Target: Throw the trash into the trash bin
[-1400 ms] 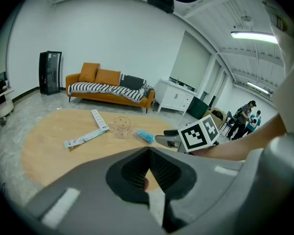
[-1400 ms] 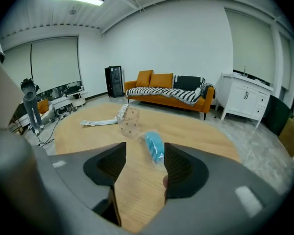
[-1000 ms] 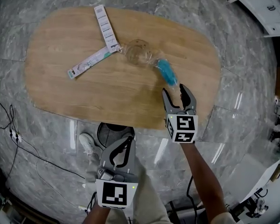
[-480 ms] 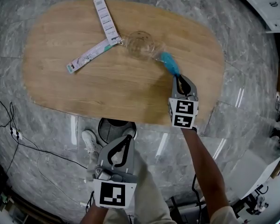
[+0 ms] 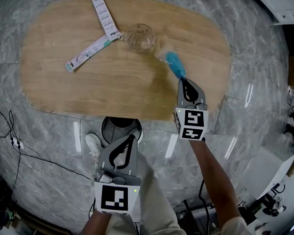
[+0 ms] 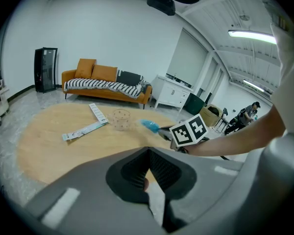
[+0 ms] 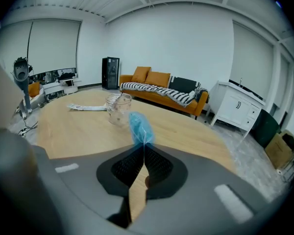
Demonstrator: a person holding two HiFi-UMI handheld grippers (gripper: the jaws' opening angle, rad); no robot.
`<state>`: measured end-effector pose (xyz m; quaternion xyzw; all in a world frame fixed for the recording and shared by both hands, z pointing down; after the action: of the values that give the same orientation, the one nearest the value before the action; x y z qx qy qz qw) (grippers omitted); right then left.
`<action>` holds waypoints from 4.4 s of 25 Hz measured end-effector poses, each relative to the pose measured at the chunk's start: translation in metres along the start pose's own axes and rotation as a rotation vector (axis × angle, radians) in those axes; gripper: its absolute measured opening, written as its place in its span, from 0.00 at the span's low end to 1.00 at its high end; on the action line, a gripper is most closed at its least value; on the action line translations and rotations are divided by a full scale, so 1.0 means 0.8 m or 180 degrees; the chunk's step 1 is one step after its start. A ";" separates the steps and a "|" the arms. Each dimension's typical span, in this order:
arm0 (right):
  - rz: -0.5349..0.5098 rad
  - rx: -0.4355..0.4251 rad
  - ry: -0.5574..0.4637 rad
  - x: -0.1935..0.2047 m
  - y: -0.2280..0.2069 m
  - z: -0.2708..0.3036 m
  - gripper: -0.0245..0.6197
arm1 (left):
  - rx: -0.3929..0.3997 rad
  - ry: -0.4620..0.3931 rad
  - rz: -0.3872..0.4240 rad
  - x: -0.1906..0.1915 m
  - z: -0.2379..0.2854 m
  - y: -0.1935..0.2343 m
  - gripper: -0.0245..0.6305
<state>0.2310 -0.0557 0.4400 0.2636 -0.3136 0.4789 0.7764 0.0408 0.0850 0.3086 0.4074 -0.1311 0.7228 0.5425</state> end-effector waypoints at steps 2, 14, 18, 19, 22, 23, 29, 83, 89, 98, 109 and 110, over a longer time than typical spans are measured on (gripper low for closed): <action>0.0024 -0.0003 -0.0025 0.000 0.005 -0.013 0.09 | 0.0000 0.0005 -0.0023 0.003 -0.005 -0.001 0.04; 0.0128 -0.0128 -0.0160 -0.002 0.071 -0.097 0.09 | 0.0022 0.0018 0.0029 0.033 -0.049 0.011 0.04; 0.0186 -0.0162 -0.0196 0.002 0.101 -0.120 0.09 | 0.0059 0.0032 0.0127 0.044 -0.067 0.019 0.04; 0.0195 -0.0171 -0.0203 0.003 0.110 -0.126 0.09 | 0.0073 0.0029 0.0144 0.047 -0.071 0.021 0.04; 0.0199 -0.0209 -0.0215 0.009 0.138 -0.143 0.09 | 0.0126 0.0038 0.0194 0.059 -0.084 0.026 0.04; 0.0198 -0.0223 -0.0212 0.012 0.148 -0.149 0.09 | 0.0145 0.0046 0.0208 0.063 -0.088 0.028 0.04; 0.0195 -0.0305 -0.0157 0.042 0.200 -0.175 0.09 | 0.0237 0.0092 0.0255 0.091 -0.102 0.038 0.04; 0.0667 -0.0220 0.1529 0.388 0.342 -0.081 0.09 | 0.0761 0.0755 0.0554 0.288 -0.063 0.070 0.04; 0.0737 -0.0262 0.1697 0.409 0.342 -0.075 0.13 | 0.0773 0.0756 0.0551 0.289 -0.064 0.070 0.04; 0.0631 -0.0333 0.1489 0.373 0.336 -0.083 0.21 | 0.0678 0.0727 0.0494 0.285 -0.065 0.072 0.04; 0.0205 -0.0726 0.0916 0.238 0.323 -0.105 0.09 | 0.0400 0.0523 0.0279 0.225 -0.067 0.078 0.04; 0.0158 -0.0781 0.0852 0.224 0.323 -0.106 0.09 | 0.0368 0.0499 0.0257 0.219 -0.067 0.080 0.04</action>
<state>0.0774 0.2124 0.5439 0.0931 -0.2700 0.4869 0.8255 -0.0539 0.2134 0.4185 0.3746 -0.0627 0.7801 0.4972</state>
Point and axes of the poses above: the fingertips, and each gripper's own axes: z forward along the fingers, y to its left, x out of its underside, the point moved 5 cm from there along -z, backward along the fingers, and after that the axes turned 2 degrees about z, right-handed, at the moved point
